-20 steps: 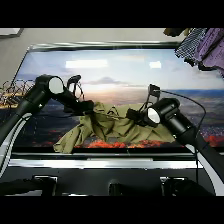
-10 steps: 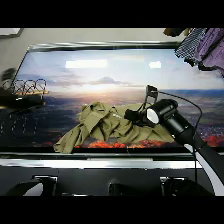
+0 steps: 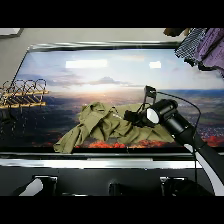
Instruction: Fold the clothes and pants, and hang the long-sleeved shirts on hangers.
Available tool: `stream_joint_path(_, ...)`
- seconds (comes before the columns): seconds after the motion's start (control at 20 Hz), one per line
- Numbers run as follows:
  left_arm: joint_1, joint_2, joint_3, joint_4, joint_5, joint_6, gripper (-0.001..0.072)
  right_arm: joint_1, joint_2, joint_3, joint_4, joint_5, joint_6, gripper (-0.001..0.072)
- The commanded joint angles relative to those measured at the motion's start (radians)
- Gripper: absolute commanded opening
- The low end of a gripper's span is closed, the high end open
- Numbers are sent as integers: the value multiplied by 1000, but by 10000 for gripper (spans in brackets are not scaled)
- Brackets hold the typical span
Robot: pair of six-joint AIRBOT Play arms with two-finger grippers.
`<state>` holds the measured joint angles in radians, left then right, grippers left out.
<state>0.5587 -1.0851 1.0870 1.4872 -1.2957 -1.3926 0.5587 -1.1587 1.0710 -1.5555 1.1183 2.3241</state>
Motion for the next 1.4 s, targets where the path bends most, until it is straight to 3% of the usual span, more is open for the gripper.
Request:
stream_joint_path(0.0,20,-43,-82,-20,137,135,678,0,-1,0,-2,9,-17,22)
stream_joint_path(0.1,8,-72,-129,-20,188,185,677,0,-1,0,-2,9,-17,22)
stream_joint_path(0.6,-10,-262,-167,-58,241,194,669,0,-1,0,-5,5,-17,22)
stream_joint_path(0.65,-18,-278,-167,-58,243,201,646,0,-1,0,-9,6,-17,22)
stream_joint_path(0.7,-25,-294,-167,-58,243,209,552,0,-1,0,-11,7,-17,22)
stream_joint_path(0.75,-32,-311,-167,-58,242,212,502,0,-1,0,-14,7,-17,22)
stream_joint_path(1.05,-43,-370,-166,-58,243,212,493,0,-1,0,-17,7,-16,22)
stream_joint_path(1.15,-43,-380,-166,-58,242,212,283,0,-1,0,-17,7,-16,22)
stream_joint_path(1.35,-43,-374,-157,-59,237,212,21,0,-1,0,-19,6,-13,22)
